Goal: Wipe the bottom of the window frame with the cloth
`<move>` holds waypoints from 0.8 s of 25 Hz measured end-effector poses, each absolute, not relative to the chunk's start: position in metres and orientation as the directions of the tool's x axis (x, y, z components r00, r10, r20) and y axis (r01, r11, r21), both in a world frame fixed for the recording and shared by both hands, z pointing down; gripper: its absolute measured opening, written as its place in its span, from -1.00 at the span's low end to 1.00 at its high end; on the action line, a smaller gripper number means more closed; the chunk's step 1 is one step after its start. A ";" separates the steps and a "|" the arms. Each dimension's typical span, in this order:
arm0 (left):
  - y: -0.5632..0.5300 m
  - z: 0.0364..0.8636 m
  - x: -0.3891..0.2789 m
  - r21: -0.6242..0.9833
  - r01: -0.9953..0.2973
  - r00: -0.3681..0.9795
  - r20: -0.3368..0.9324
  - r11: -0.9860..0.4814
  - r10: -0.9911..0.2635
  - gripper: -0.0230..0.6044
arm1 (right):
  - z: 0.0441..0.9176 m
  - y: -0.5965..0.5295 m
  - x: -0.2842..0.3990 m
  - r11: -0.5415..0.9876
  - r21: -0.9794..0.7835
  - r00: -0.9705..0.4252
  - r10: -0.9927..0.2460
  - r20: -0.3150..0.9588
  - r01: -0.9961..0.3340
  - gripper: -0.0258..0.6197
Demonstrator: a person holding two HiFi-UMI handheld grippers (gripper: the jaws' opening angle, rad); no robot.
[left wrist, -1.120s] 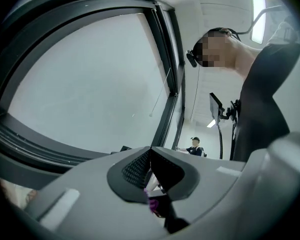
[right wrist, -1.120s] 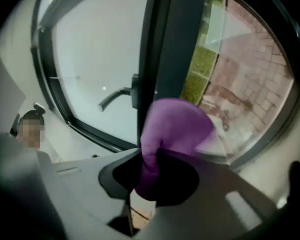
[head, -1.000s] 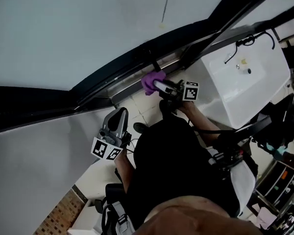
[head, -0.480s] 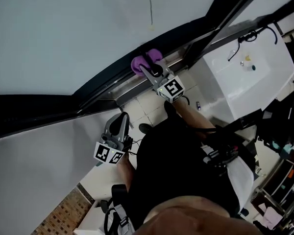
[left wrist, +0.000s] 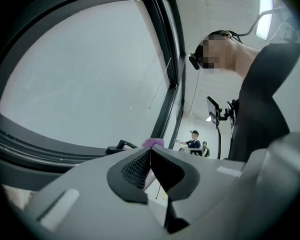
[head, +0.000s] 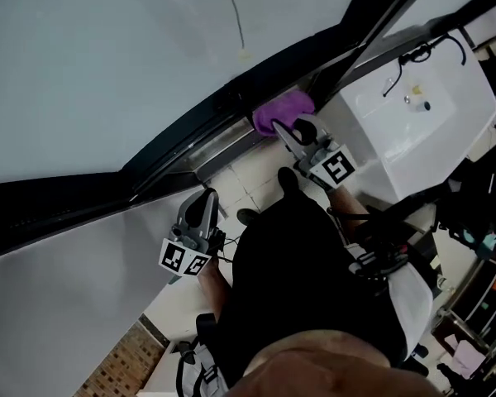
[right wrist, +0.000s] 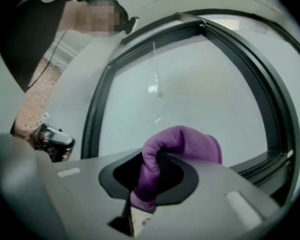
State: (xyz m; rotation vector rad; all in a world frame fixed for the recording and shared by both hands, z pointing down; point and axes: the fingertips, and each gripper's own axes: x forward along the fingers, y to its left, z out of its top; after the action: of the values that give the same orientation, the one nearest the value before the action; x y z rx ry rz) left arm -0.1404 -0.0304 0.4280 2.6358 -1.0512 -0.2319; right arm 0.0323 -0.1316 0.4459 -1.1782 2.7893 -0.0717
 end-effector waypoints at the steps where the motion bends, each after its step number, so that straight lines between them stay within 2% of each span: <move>1: -0.030 0.426 -0.137 0.323 -0.640 0.727 -0.042 -0.698 -0.686 -0.91 | 0.441 -0.158 0.032 0.688 -0.082 -0.685 -0.726 -0.064 -0.722 -0.73; 4: -0.029 0.422 -0.127 0.310 -0.627 0.739 -0.054 -0.715 -0.671 -0.91 | 0.456 -0.223 0.007 0.698 0.122 -0.689 -0.716 0.112 -0.706 -0.73; 7: -0.027 0.419 -0.123 0.304 -0.629 0.737 -0.060 -0.715 -0.674 -0.91 | 0.477 -0.250 -0.022 0.768 0.263 -0.724 -0.639 0.259 -0.584 -0.73; 11: -0.025 0.419 -0.127 0.310 -0.644 0.723 -0.054 -0.699 -0.689 -0.91 | 0.471 -0.223 -0.023 0.895 0.129 -0.872 -0.446 0.200 -0.428 -0.73; 15: -0.028 0.428 -0.129 0.325 -0.639 0.725 -0.046 -0.697 -0.687 -0.91 | 0.470 -0.179 -0.011 0.959 -0.027 -0.953 -0.277 0.123 -0.283 -0.73; 17: -0.029 0.430 -0.124 0.325 -0.626 0.739 -0.045 -0.709 -0.672 -0.91 | 0.472 -0.139 -0.003 0.986 -0.036 -0.980 -0.159 0.120 -0.164 -0.73; 20: -0.032 0.432 -0.117 0.329 -0.604 0.757 -0.047 -0.726 -0.652 -0.91 | 0.462 -0.060 0.011 0.993 0.066 -0.982 0.085 0.168 0.098 -0.73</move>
State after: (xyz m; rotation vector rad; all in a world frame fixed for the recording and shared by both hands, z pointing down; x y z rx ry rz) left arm -0.1170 -0.0322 0.4316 2.6614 -0.9758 -0.2297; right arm 0.0109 -0.0603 0.4617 0.1528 3.3010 0.1233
